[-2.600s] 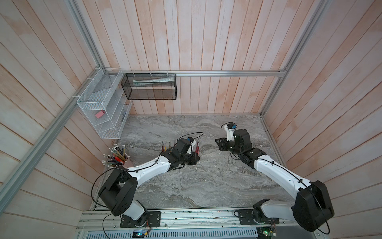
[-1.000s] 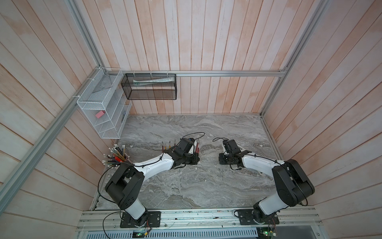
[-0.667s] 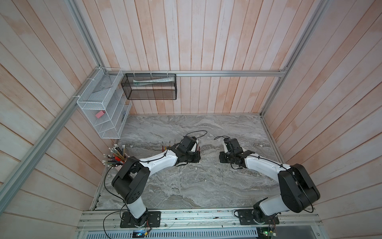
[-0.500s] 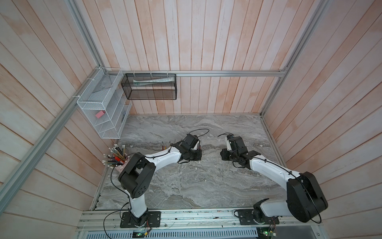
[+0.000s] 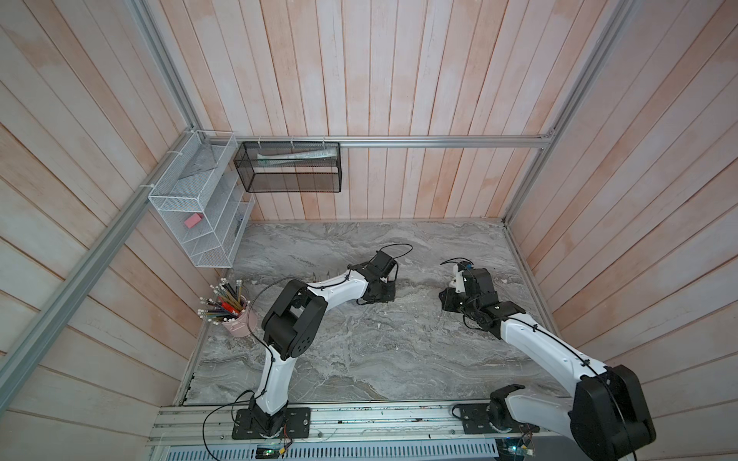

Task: Remove protective caps from carving knives
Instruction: Place the carving knife at the center of the board.

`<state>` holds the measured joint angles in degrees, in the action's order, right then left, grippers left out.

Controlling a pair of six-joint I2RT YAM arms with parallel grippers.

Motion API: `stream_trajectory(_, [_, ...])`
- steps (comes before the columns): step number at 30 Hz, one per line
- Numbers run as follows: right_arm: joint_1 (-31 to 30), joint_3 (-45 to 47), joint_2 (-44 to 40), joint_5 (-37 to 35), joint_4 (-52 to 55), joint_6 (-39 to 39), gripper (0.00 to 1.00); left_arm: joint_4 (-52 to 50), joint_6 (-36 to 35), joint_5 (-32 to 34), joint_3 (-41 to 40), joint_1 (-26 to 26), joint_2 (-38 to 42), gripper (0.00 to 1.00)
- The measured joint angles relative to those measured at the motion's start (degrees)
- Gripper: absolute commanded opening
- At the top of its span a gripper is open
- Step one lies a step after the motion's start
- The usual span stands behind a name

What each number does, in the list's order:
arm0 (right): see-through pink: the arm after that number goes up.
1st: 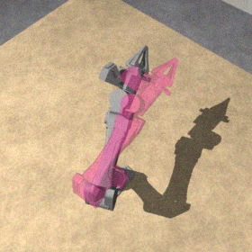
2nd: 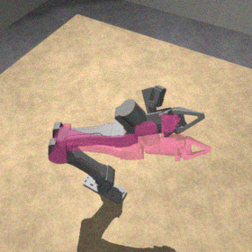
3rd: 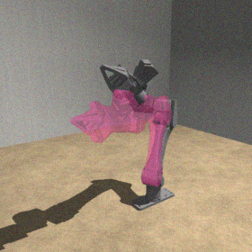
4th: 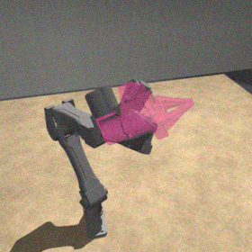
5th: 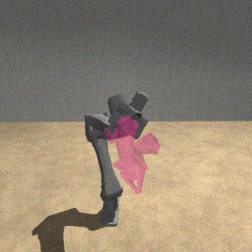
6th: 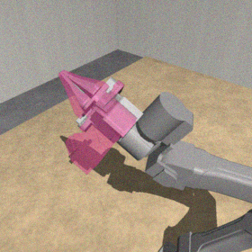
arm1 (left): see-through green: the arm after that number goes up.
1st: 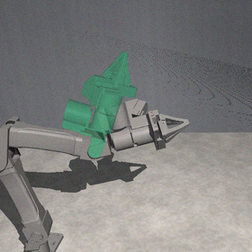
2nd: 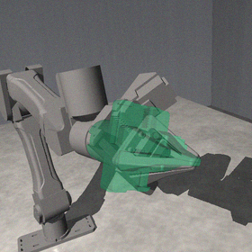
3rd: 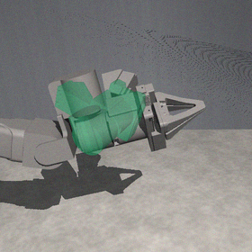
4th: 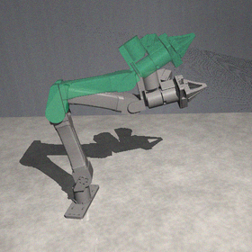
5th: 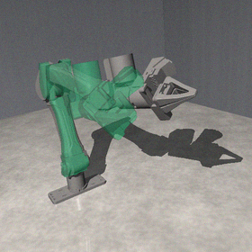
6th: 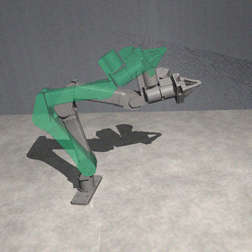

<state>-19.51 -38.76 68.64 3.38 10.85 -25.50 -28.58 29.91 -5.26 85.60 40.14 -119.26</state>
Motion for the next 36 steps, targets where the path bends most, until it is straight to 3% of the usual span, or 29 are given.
stream_trajectory(14, [1.81, 1.95, -0.09, 1.68, -0.87, 0.04, 0.24, -4.92, -1.44, 1.36, 7.93, 0.0, -6.21, 0.02])
stream_trajectory(30, [2.4, 2.51, -0.09, 2.8, -1.86, 0.02, 0.26, -6.56, -1.77, 1.64, 9.66, 0.28, -7.17, 0.23])
stream_trajectory(32, [2.43, 2.51, -0.09, 2.86, -1.86, 0.02, 0.26, -6.38, -1.7, 1.64, 9.66, 0.35, -7.17, 0.23])
stream_trajectory(36, [2.49, 2.6, -0.09, 2.97, -1.88, 0.02, 0.26, -6.21, -1.36, 1.6, 9.64, 0.42, -7.3, 0.09])
